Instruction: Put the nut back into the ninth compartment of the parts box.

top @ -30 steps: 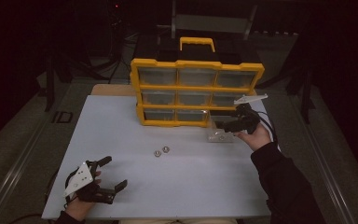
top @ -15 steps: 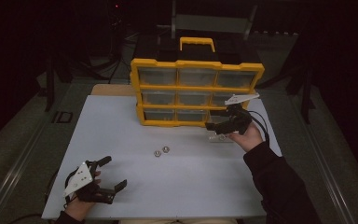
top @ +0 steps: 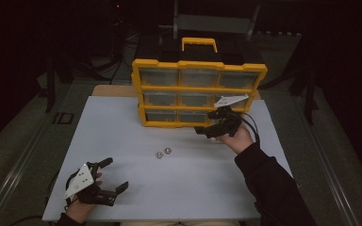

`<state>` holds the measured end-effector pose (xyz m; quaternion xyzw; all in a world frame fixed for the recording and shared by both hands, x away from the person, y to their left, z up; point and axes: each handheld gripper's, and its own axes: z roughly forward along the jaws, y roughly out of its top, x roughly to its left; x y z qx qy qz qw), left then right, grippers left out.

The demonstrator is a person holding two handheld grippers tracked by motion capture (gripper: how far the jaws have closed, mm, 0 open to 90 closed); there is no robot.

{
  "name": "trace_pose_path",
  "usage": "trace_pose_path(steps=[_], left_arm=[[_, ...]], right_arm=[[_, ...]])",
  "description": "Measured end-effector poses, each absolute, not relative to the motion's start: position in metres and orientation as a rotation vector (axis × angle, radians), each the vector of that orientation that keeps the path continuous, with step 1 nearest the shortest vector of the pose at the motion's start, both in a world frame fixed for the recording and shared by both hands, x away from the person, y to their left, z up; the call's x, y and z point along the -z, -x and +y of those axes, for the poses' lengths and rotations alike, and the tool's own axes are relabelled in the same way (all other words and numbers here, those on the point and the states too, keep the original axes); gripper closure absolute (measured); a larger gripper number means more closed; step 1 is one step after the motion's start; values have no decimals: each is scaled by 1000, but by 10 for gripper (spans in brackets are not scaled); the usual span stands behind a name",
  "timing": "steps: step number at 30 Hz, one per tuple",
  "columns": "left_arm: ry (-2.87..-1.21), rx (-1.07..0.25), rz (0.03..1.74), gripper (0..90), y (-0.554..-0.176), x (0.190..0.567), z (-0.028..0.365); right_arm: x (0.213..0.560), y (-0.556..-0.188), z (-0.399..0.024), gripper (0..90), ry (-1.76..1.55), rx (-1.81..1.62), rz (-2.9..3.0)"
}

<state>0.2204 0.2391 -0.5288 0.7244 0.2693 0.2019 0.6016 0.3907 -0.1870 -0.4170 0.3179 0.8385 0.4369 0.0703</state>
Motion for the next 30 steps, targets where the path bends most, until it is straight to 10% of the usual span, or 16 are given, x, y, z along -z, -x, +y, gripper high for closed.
trace_pose_path(steps=[30], left_arm=[[-1678, -467, 617, 0, -220, 529, 239]], right_arm=[[482, -391, -123, 268, -845, -1266, 2680]])
